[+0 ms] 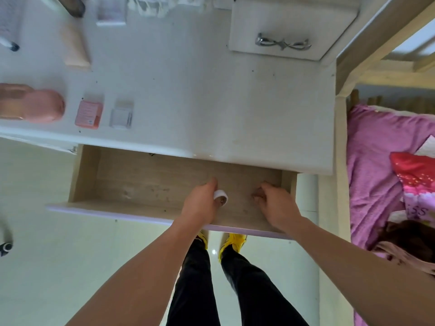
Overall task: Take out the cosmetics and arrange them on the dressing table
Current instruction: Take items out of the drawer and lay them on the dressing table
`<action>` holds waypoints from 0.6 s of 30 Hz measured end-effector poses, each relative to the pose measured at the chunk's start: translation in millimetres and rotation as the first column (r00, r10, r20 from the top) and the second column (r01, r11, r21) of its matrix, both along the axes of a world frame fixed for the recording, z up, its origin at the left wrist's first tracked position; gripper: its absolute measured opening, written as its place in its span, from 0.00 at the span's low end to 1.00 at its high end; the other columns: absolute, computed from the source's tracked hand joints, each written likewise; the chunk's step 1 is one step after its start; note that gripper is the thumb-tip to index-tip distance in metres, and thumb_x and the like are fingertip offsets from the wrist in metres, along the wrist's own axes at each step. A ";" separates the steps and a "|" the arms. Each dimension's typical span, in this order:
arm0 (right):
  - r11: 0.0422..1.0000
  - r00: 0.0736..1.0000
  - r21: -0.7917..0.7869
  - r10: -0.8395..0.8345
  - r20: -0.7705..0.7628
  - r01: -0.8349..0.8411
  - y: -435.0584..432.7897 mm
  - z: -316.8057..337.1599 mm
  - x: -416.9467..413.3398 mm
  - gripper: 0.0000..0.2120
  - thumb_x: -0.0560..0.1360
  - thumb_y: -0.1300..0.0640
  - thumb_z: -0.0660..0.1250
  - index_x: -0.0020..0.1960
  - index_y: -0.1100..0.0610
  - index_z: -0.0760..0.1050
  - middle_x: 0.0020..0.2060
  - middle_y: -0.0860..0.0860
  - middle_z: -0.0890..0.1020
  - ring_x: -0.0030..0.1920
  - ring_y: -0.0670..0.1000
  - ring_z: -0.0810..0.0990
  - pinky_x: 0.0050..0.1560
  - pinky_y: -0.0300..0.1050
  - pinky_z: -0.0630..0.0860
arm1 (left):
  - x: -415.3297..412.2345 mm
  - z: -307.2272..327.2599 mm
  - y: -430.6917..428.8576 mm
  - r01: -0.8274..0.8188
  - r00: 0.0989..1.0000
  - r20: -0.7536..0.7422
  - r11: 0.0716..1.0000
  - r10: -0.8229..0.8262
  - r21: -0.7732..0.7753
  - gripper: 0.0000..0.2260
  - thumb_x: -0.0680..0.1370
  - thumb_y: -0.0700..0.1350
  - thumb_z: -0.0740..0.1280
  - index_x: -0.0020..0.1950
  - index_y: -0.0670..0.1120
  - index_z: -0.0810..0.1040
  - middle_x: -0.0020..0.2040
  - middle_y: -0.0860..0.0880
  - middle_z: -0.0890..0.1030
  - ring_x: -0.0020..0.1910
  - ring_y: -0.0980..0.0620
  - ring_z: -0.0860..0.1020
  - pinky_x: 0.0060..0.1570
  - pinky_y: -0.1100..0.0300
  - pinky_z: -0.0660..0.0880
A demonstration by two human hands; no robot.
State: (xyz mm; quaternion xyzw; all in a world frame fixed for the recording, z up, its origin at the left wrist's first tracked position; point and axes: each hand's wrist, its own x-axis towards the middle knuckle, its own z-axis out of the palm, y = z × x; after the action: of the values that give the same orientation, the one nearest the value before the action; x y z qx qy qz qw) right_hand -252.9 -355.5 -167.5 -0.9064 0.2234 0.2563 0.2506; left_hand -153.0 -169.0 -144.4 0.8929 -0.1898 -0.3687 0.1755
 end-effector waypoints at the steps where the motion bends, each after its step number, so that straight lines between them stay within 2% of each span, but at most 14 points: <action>1: 0.999 1.000 0.037 -0.025 0.019 0.024 2.5 8.5 0.9 0.06 0.79 0.51 0.64 0.53 0.52 0.74 0.50 0.47 0.85 0.50 0.54 0.83 0.48 0.52 0.79 | 3.0 9.7 5.6 -0.028 0.999 0.016 1.000 0.028 0.000 0.09 0.77 0.45 0.66 0.54 0.45 0.69 0.47 0.45 0.79 0.40 0.45 0.74 0.36 0.56 0.69; 4: 0.993 0.994 0.099 -0.069 0.081 0.060 11.9 38.3 8.6 0.05 0.78 0.50 0.66 0.52 0.50 0.76 0.47 0.41 0.84 0.48 0.49 0.82 0.46 0.47 0.78 | 12.3 36.1 25.6 -0.145 0.989 0.024 0.989 0.145 -0.006 0.10 0.77 0.46 0.68 0.55 0.47 0.71 0.47 0.46 0.80 0.42 0.45 0.78 0.40 0.54 0.74; 7: 0.992 0.987 0.111 -0.070 0.145 0.054 22.3 67.2 25.4 0.04 0.77 0.50 0.67 0.51 0.48 0.76 0.38 0.35 0.77 0.41 0.42 0.76 0.35 0.29 0.66 | 26.4 60.6 43.7 -0.291 0.956 0.016 0.955 0.293 -0.063 0.11 0.74 0.44 0.70 0.54 0.48 0.73 0.48 0.47 0.81 0.45 0.46 0.78 0.41 0.57 0.74; 9: 0.987 0.980 0.146 -0.095 0.174 0.070 28.8 87.6 42.9 0.03 0.76 0.51 0.68 0.49 0.49 0.76 0.37 0.37 0.77 0.39 0.41 0.74 0.35 0.29 0.65 | 39.1 79.0 55.1 -0.388 0.920 0.012 0.913 0.393 -0.124 0.10 0.74 0.44 0.70 0.54 0.47 0.75 0.47 0.49 0.80 0.45 0.48 0.77 0.42 0.59 0.72; 13: 0.974 0.965 0.198 -0.155 0.212 0.113 38.3 110.4 81.3 0.04 0.75 0.53 0.68 0.49 0.51 0.77 0.43 0.46 0.81 0.43 0.48 0.78 0.41 0.40 0.71 | 68.3 105.5 76.4 -0.465 0.877 0.014 0.856 0.480 -0.225 0.07 0.74 0.44 0.71 0.50 0.48 0.75 0.43 0.51 0.79 0.43 0.51 0.78 0.42 0.61 0.71; 18: 0.953 0.949 0.201 -0.264 0.173 0.228 56.9 120.3 131.9 0.07 0.77 0.53 0.68 0.53 0.53 0.78 0.44 0.47 0.79 0.43 0.49 0.76 0.40 0.39 0.67 | 115.2 120.2 94.3 -0.551 0.828 -0.044 0.797 0.559 -0.246 0.08 0.73 0.43 0.71 0.49 0.50 0.75 0.40 0.51 0.79 0.39 0.51 0.78 0.36 0.62 0.73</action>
State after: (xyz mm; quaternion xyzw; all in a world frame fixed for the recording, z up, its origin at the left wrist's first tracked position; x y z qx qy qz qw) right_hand -121.0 -298.6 -47.2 -0.8661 0.2854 0.1506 0.3817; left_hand -37.7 -74.7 -24.2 0.8855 0.0326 -0.2606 0.3832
